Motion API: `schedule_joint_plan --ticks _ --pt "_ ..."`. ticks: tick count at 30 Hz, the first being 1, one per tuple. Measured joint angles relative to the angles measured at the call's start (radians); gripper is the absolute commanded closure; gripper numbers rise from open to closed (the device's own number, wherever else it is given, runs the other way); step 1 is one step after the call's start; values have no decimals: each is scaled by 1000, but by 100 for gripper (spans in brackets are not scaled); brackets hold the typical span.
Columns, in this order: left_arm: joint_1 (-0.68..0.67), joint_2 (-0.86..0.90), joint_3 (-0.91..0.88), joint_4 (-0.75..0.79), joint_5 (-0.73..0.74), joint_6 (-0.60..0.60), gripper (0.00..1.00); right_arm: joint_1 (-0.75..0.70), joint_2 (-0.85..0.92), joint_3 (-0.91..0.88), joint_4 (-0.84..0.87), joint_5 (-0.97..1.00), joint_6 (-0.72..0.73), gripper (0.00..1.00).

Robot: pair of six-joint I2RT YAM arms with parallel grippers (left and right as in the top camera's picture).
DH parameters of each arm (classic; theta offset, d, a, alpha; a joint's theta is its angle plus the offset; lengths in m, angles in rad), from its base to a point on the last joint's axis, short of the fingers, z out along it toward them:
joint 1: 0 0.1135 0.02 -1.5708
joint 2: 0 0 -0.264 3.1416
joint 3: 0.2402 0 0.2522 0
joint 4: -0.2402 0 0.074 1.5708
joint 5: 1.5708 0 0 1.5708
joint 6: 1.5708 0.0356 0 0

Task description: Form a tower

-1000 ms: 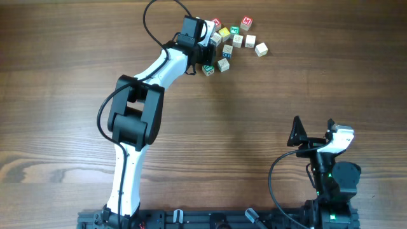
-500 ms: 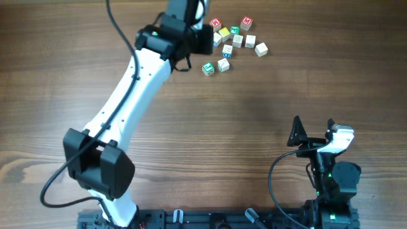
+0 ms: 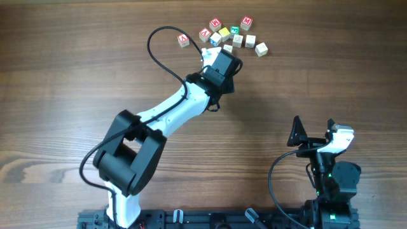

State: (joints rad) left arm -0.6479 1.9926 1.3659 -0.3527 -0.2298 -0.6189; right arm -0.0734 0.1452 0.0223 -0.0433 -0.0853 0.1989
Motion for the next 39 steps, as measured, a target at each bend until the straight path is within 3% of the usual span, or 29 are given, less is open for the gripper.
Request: schedule_joint_plan --ticks 6,12,14,16,18,24,27,33,39 --pt "2 77 -2 61 -27 -9 77 0 0 0 0 0 0 0" --pt "0 126 -2 65 -8 -15 54 0 0 0 0 0 0 0" --pt "0 126 -2 65 -6 -18 40 0 0 0 0 0 0 0" --pt "0 126 -2 73 -5 -21 12 0 0 0 0 0 0 0" --pt "0 125 -2 84 -5 -16 0 0 0 0 0 0 0 0" --pt "5 50 -2 32 -10 47 0 0 0 0 0 0 0 0" --pt "38 -118 1 -120 -61 69 0 0 0 0 0 0 0 0" --pt "195 -474 12 -678 -127 83 0 0 1 0 5 47 -1 0" --pt "216 -755 12 -1046 -133 83 0 0 2 0 6 68 -3 0"
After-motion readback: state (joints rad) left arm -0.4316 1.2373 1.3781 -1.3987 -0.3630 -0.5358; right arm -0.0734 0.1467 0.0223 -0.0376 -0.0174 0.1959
